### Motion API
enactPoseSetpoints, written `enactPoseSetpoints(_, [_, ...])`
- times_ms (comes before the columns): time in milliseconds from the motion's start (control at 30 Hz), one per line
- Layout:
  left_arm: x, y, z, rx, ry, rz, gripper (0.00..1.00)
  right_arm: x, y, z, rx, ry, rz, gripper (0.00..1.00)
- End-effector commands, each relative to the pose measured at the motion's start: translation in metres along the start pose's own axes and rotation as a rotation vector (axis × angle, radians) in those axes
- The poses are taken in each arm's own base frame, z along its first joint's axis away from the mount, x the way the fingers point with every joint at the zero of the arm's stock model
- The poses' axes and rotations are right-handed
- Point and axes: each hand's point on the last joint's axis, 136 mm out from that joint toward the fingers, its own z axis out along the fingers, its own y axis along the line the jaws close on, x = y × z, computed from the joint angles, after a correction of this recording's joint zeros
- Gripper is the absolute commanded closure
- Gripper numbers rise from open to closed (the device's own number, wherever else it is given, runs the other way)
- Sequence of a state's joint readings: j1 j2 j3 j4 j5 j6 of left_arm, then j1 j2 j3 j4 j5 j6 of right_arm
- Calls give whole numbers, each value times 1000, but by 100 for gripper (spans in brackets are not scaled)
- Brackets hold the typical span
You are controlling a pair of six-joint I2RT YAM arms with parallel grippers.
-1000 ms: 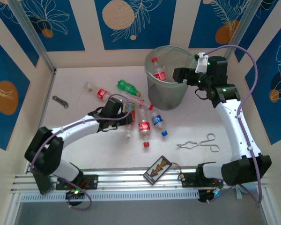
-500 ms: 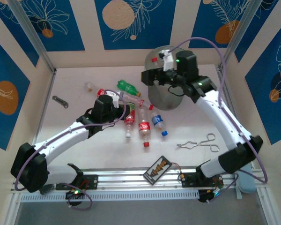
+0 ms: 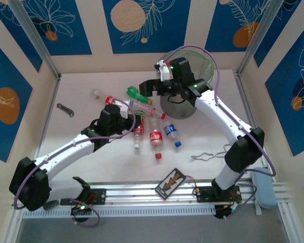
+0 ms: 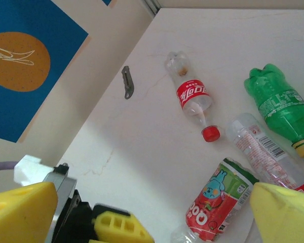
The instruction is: Put the plastic bottles in the bin
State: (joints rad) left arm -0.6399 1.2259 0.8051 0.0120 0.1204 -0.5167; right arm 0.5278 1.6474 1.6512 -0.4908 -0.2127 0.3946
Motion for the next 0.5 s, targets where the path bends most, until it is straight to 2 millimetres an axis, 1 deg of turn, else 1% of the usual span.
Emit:
enactPoseSetpoints(0, [35,35,-2,-179,141,-50,53,-6,-3,-23,26,-40,10,2])
enactPoseSetpoints(67, [53,44,6,-202,197,-92,37,-5,-10,-27,35,-47,24,2])
enactPoseSetpoints(100, [60,46,11,-204,222,-107,30,-5,-12,-29,38,-48,28,2])
enactPoseSetpoints(200, [73,50,25,-208,271,-129,9,-5,-15,-33,49,-56,28,2])
enactPoseSetpoints(233, [76,52,29,-212,285,-128,4,-5,-16,-34,52,-56,27,2])
enactPoseSetpoints(267, [79,53,33,-215,302,-126,1,-5,-17,-36,58,-57,27,2])
enactPoseSetpoints(300, [81,55,38,-222,318,-121,0,-5,-18,-37,63,-61,27,2])
enactPoseSetpoints(467, [95,68,57,-282,416,-109,0,-3,-24,-46,83,-72,36,2])
